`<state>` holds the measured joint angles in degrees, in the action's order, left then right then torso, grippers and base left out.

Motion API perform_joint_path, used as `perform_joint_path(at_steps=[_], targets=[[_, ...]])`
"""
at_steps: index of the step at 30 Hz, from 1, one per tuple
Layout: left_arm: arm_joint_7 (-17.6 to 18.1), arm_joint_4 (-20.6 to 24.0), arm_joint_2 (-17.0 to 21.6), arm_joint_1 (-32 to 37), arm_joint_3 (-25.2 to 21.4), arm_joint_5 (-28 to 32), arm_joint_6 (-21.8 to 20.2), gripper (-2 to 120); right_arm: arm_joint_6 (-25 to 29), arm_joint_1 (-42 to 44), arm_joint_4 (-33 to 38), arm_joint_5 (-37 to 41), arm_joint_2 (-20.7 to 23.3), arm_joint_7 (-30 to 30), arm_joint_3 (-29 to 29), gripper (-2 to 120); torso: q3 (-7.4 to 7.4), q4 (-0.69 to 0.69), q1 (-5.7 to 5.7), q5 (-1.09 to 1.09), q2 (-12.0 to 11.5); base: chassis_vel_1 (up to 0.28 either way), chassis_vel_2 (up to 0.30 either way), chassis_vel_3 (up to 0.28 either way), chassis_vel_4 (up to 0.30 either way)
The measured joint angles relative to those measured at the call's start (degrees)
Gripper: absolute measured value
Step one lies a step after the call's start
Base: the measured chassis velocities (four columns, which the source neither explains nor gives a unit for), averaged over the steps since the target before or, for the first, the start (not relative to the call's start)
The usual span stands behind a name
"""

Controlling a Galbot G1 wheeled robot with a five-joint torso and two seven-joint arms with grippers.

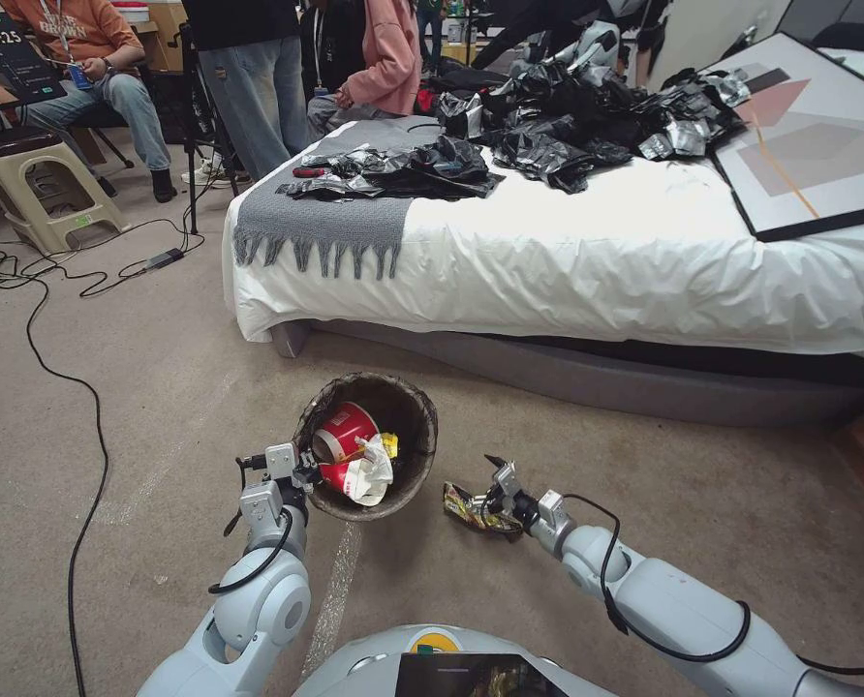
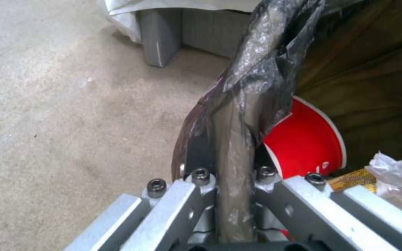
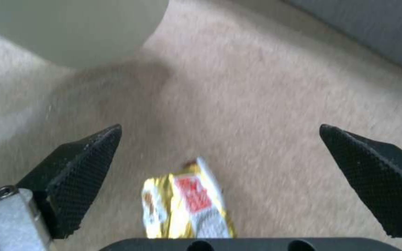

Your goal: Pick up the trash bin, then pick up the garbage from the floor and place it into the trash bin.

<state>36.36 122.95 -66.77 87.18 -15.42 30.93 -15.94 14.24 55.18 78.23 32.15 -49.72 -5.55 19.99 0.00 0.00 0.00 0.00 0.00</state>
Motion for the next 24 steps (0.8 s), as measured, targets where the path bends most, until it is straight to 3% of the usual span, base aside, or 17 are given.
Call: perform_joint_path(at_steps=[24], targets=[[0.00, -0.84, -0.05, -0.76, 0.21, 0.35, 0.15, 0, 2.23, 0.30, -12.62, -3.96, -4.32, -2.79, 1.27, 100, 0.00, -0.01, 0.00, 0.00, 0.00, 0.000, 0.000, 0.000, 0.000]])
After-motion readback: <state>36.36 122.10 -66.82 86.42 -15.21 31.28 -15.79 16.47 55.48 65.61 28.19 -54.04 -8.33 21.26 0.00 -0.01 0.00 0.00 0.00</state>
